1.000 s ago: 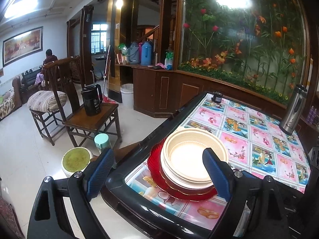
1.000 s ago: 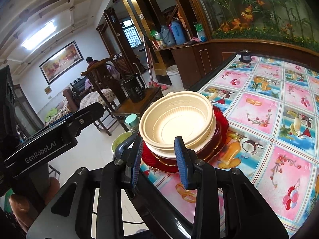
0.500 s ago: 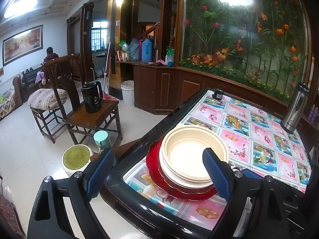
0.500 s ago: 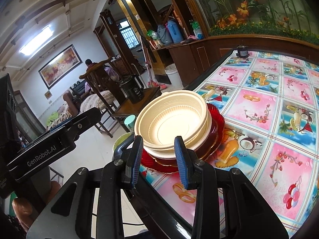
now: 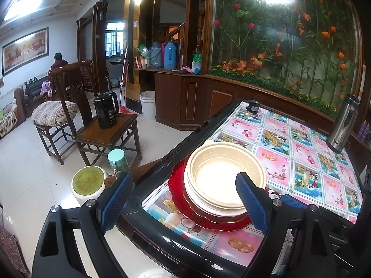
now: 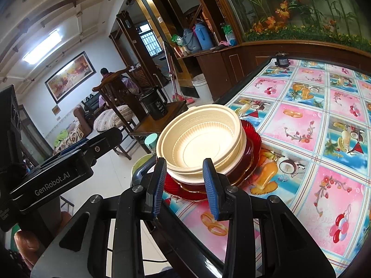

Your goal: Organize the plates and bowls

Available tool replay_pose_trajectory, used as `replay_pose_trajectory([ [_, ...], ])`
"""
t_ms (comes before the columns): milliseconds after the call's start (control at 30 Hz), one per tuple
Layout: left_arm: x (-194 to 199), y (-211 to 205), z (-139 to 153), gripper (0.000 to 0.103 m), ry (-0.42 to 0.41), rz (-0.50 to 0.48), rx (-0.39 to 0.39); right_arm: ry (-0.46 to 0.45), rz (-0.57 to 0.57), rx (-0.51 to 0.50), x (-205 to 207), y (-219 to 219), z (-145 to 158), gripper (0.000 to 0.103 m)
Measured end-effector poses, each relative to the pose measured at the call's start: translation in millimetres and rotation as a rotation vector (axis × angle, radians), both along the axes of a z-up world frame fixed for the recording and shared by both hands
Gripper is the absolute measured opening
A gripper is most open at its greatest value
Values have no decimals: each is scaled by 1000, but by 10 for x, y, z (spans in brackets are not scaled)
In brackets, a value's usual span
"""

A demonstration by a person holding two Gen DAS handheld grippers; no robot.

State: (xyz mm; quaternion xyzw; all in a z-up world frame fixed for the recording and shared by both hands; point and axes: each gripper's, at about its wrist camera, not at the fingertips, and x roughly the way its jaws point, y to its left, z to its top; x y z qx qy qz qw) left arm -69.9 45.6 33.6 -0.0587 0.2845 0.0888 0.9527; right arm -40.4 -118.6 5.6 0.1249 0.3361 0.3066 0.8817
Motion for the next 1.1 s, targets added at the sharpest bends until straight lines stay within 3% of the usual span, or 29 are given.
replay_pose_trajectory([
  [333,21,34,-2,91,9,4,-2,9,7,-5,8,29,-29,33],
  [467,43,33,31,91,1,18,48,8,7,-6,7,39,-28,33],
  [600,15,60,114,103,-55,27,78,10,7,-5,8,40,-32,33],
  [900,-94,71,237,103,-218,30,129,20,27,-17,15,118,-94,33],
  [1100,-51,48,265,103,-224,-4,104,20,17,-10,27,109,-100,33],
])
